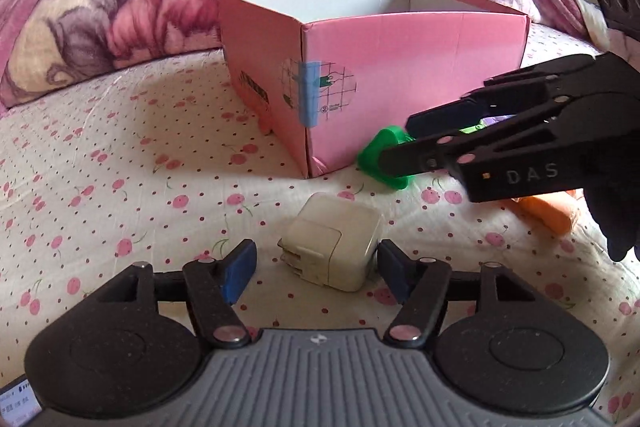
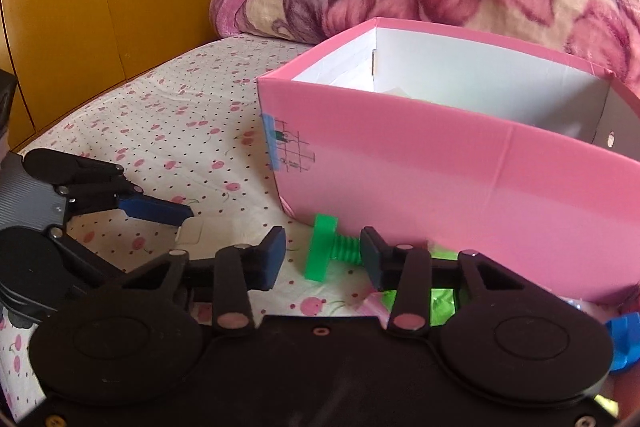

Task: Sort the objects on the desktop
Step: 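Reach the left tool to the white charger cube while the right grasps the green bolt, then drop the green bolt into the box with right tool while left grasps white cube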

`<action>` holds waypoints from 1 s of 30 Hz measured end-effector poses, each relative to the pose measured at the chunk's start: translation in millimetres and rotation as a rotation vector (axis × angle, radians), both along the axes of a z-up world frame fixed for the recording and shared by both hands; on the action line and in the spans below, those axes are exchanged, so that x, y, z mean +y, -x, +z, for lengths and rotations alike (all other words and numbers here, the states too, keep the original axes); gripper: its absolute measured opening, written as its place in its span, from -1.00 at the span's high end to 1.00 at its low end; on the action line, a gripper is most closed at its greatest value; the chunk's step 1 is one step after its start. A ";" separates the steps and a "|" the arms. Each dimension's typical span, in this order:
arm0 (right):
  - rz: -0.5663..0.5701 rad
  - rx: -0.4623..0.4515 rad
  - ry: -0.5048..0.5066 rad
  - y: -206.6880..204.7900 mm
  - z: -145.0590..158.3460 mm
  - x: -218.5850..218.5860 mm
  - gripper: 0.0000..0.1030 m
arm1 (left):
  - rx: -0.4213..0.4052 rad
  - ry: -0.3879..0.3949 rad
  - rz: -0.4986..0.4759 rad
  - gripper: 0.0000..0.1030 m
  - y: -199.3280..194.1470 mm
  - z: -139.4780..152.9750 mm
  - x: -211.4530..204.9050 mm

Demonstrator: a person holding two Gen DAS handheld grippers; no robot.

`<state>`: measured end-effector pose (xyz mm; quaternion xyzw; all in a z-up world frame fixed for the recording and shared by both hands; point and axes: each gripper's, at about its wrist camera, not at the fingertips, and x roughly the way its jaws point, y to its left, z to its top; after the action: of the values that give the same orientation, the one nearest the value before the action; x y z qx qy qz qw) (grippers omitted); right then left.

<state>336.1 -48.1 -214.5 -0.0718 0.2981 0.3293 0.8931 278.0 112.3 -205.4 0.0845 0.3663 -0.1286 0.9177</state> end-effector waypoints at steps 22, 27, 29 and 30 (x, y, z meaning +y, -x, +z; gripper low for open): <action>0.008 -0.019 -0.061 18.6 47.2 -22.9 0.80 | 0.050 0.157 0.093 -0.01 -1.9 19.8 -1.7; 0.017 -0.034 -0.096 28.5 68.7 -36.7 0.80 | 0.026 0.127 0.075 -0.01 -1.7 27.5 -24.4; 0.021 -0.039 -0.110 32.5 77.3 -42.2 0.80 | 0.014 0.112 0.073 -0.01 -1.9 29.9 -32.8; 0.013 -0.045 -0.122 32.4 82.1 -45.7 0.80 | 0.015 0.106 0.065 -0.01 -2.5 30.6 -36.6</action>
<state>303.7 -93.7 -132.4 -0.0266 0.2568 0.3509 0.9001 280.5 75.7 -174.8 0.0230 0.3682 -0.1186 0.9219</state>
